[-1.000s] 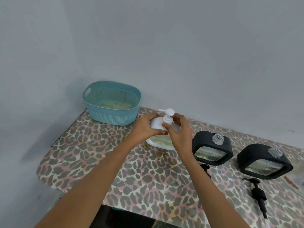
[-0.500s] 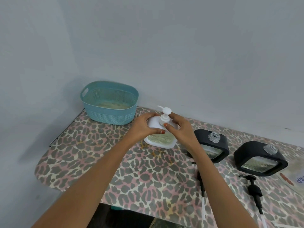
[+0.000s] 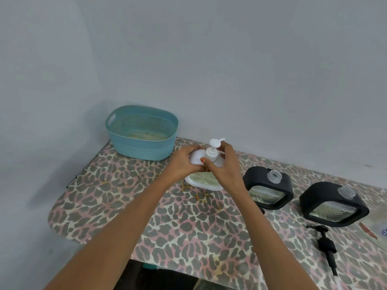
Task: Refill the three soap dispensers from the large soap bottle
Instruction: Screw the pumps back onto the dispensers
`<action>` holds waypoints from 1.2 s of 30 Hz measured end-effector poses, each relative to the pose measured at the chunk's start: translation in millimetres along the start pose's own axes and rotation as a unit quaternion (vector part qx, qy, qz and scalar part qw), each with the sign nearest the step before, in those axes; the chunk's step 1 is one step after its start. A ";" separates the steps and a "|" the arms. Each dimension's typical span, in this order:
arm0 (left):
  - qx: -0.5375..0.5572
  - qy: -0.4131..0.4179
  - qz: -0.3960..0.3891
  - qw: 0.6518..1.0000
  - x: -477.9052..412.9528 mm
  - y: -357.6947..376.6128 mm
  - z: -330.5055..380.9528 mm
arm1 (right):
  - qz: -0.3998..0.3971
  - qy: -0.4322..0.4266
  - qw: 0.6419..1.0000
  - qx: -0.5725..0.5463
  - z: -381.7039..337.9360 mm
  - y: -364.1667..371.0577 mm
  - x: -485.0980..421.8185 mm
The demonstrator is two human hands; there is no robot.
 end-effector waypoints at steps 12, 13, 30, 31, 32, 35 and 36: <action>0.002 0.004 0.001 1.000 0.9 0.2 0.0 | 0.056 0.011 0.998 -0.012 1.4 1.1 -3.7; 0.004 0.003 0.000 1.000 0.8 0.3 -0.7 | 0.055 0.010 0.998 -0.014 0.7 2.1 -3.6; 0.002 0.007 0.001 1.000 -0.9 0.8 -2.0 | 0.043 0.026 0.999 -0.017 -0.8 0.3 -2.9; -0.004 0.008 0.002 1.000 -1.3 0.8 -2.1 | 0.035 0.024 0.999 -0.014 -1.7 0.7 -2.2; -0.008 0.009 0.002 1.000 -1.4 0.7 -2.2 | 0.021 0.020 0.999 -0.015 -2.6 0.4 -1.1; -0.005 0.007 0.001 1.000 -1.5 0.6 -3.0 | -0.041 0.016 0.999 -0.032 -2.4 -1.4 2.2; -0.006 0.006 0.001 1.000 -1.4 0.8 -3.4 | -0.058 0.019 0.998 -0.032 -0.9 -1.7 2.9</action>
Point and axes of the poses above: each hand's wrist, its own x-axis away from the middle knuckle, its own y-axis out of the palm, z = x × y, the point moved 6 cm from there along -x, towards the middle knuckle, and after that the axes turned 6 degrees about z, right-handed, at the moved point
